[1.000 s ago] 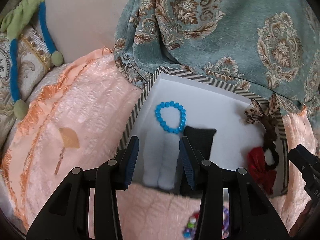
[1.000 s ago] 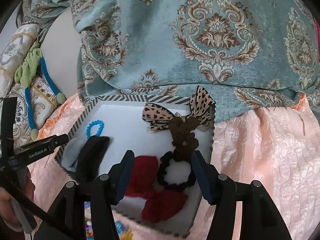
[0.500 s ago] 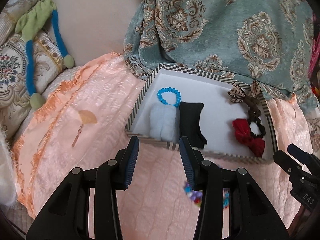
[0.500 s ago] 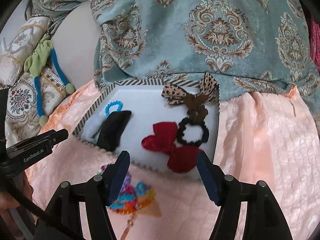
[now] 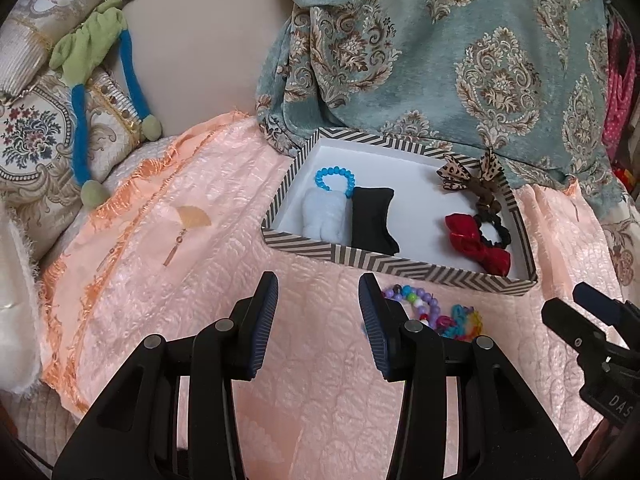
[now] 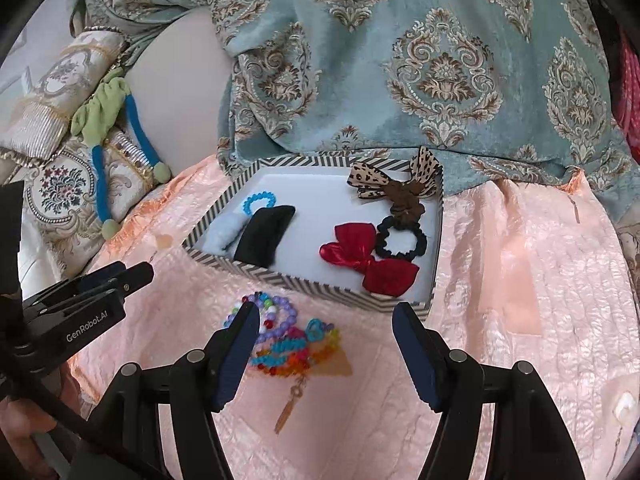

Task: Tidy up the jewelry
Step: 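Grasp the multicolor bead bracelet with the left tool while the right tool grasps the purple bead bracelet, then carry both bracelets over the tray with both tools, then lower both bracelets into the tray and open both tools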

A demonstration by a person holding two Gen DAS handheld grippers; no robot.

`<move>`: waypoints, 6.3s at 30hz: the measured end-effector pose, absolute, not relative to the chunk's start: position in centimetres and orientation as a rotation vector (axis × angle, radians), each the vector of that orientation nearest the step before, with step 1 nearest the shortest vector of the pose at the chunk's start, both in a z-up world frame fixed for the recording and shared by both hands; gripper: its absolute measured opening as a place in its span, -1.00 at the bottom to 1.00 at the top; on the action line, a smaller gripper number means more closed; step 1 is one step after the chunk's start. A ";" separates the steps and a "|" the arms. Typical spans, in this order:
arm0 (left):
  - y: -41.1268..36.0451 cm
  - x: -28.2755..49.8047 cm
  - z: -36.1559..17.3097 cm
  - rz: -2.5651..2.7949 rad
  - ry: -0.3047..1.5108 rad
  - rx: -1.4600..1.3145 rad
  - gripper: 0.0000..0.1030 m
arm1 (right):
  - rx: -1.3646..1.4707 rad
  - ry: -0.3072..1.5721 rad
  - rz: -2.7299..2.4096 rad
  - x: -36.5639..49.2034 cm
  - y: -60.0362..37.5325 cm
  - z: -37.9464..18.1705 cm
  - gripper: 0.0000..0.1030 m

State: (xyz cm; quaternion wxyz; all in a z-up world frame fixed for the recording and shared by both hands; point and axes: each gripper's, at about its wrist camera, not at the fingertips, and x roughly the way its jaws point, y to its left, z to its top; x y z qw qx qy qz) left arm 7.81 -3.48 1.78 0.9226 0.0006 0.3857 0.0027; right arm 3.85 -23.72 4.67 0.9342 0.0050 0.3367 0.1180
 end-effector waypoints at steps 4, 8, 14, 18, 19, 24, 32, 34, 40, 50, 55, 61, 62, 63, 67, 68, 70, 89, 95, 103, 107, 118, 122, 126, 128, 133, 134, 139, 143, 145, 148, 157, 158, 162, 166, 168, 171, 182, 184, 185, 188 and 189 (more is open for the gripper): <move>-3.7 7.1 1.8 0.002 0.790 0.007 -0.20 | 0.008 0.690 0.244 3.1 -23.8 4.6 0.29; -3.6 6.9 1.6 -0.006 0.801 0.002 -0.20 | 0.009 0.693 0.246 2.7 -23.9 4.6 0.29; -2.2 7.2 0.9 -0.007 0.838 -0.060 -0.20 | 0.008 0.709 0.240 2.6 -24.6 3.8 0.29; -1.5 7.6 0.0 -0.014 0.875 -0.093 -0.20 | 0.023 0.742 0.243 3.1 -25.3 2.4 0.29; -1.4 7.8 -0.3 -0.014 0.887 -0.098 -0.20 | 0.025 0.756 0.246 3.4 -25.4 1.8 0.29; -1.0 8.7 -2.1 -0.037 0.947 -0.139 -0.20 | 0.025 0.806 0.253 4.4 -25.8 -0.5 0.24; -2.4 11.2 -4.5 -0.158 1.043 -0.195 -0.20 | 0.043 0.847 0.248 5.5 -26.5 -2.2 0.21; -3.0 11.9 -4.8 -0.176 1.055 -0.186 -0.20 | 0.045 0.845 0.257 5.7 -26.4 -2.2 0.21; -3.5 14.7 -6.2 -0.185 1.100 -0.213 -0.20 | 0.044 0.838 0.282 6.0 -26.1 -2.1 0.21; -5.1 17.2 -7.6 -0.239 1.149 -0.142 -0.21 | 0.052 0.834 0.309 6.4 -25.6 -1.8 0.21; -4.9 18.3 -7.8 -0.240 1.145 -0.160 -0.72 | 0.055 0.848 0.314 6.7 -25.3 -2.2 0.21; -2.8 18.0 -7.7 -0.169 1.128 -0.166 -0.83 | 0.054 0.841 0.316 7.0 -25.3 -1.9 0.21; -2.4 17.9 -7.6 -0.171 1.130 -0.176 -0.83 | 0.057 0.840 0.318 7.1 -25.3 -1.8 0.21; -2.1 17.8 -7.5 -0.169 1.129 -0.173 -0.83 | 0.058 0.839 0.321 7.2 -25.2 -1.7 0.21; -1.8 17.5 -7.2 -0.188 1.139 -0.182 -0.83 | 0.041 0.840 0.343 7.9 -24.0 -1.5 0.21; -1.9 17.5 -7.2 -0.200 1.143 -0.183 -0.83 | 0.029 0.838 0.348 8.1 -23.6 -1.5 0.21; -2.5 17.5 -7.2 -0.213 1.148 -0.166 -0.80 | -0.001 0.831 0.357 8.6 -22.7 -1.4 0.21; -1.7 17.1 -6.9 -0.206 1.102 -0.162 -0.84 | -0.261 0.899 0.428 14.0 -17.2 -4.4 -0.55; -0.2 15.8 -4.7 -0.196 1.056 -0.215 -0.84 | -0.221 0.852 0.433 12.8 -18.3 -2.2 -0.85; 0.1 14.4 -1.9 -0.197 1.003 -0.221 -0.84 | -0.167 0.816 0.456 11.0 -19.6 1.1 -0.85; 0.6 13.8 -1.0 -0.194 0.989 -0.219 -0.84 | -0.138 0.789 0.462 10.2 -19.9 2.4 -0.85; 0.2 13.4 2.4 -0.207 0.932 -0.201 -0.84 | -0.133 0.702 0.456 8.6 -21.2 7.3 -0.85; -0.5 13.8 3.4 -0.212 0.917 -0.186 -0.84 | -0.137 0.685 0.449 8.6 -21.7 8.2 -0.85; -1.2 14.5 4.1 -0.216 0.911 -0.169 -0.84 | -0.148 0.674 0.442 8.8 -21.9 8.8 -0.85; -1.8 15.0 4.4 -0.219 0.907 -0.158 -0.84 | -0.150 0.671 0.440 8.9 -22.1 8.9 -0.85; -3.2 16.1 4.6 -0.222 0.904 -0.127 -0.84 | -0.144 0.673 0.435 9.7 -22.4 9.0 -0.85; -3.5 16.4 4.6 -0.221 0.904 -0.119 -0.84 | -0.143 0.674 0.436 9.8 -22.5 9.0 -0.85; -4.3 17.7 4.5 -0.215 0.905 -0.095 -0.84 | -0.149 0.676 0.440 10.7 -22.2 8.9 -0.85; -4.8 18.9 4.2 -0.209 0.907 -0.073 -0.84 | -0.144 0.682 0.442 11.7 -22.0 8.8 -0.85; -4.9 19.5 4.1 -0.205 0.909 -0.062 -0.84 | -0.143 0.685 0.445 12.2 -21.8 8.7 -0.85; -5.0 20.5 3.8 -0.197 0.913 -0.050 -0.84 | -0.144 0.694 0.452 13.1 -21.4 8.3 -0.85; -5.4 24.9 3.4 -0.203 0.933 -0.075 -0.84 | -0.135 0.732 0.465 16.6 -20.3 6.8 -0.85; -5.6 25.7 3.2 -0.203 0.937 -0.081 -0.84 | -0.131 0.736 0.466 17.3 -20.2 6.6 -0.85; -6.3 28.3 2.5 -0.208 0.952 -0.109 -0.84 | -0.111 0.752 0.468 20.0 -19.8 5.9 -0.85; -6.9 31.1 1.4 -0.208 0.959 -0.131 -0.84 | -0.089 0.774 0.452 22.9 -19.8 4.6 -0.85; -7.0 32.3 0.4 -0.201 0.973 -0.142 -0.84 | -0.083 0.789 0.422 24.3 -20.2 3.8 -0.85; -7.0 33.7 -1.7 -0.174 1.009 -0.143 -0.84 | -0.086 0.816 0.378 25.6 -20.8 2.5 -0.85; -5.2 34.1 -5.1 -0.129 1.073 -0.195 -0.37 | -0.090 0.898 0.320 26.9 -21.7 -0.4 -0.75; -4.8 33.5 -4.9 -0.127 1.061 -0.199 -0.27 | -0.093 0.889 0.316 26.7 -21.8 -0.3 -0.51; -4.7 33.3 -4.9 -0.125 1.060 -0.198 -0.26 | -0.091 0.883 0.316 26.5 -21.9 -0.1 -0.35; -4.3 32.4 -4.5 -0.121 1.054 -0.194 -0.23 | -0.074 0.864 0.320 25.5 -22.4 0.5 -0.30; -4.2 31.9 -4.2 -0.117 1.047 -0.185 -0.22 | -0.070 0.861 0.321 25.2 -22.4 0.7 -0.30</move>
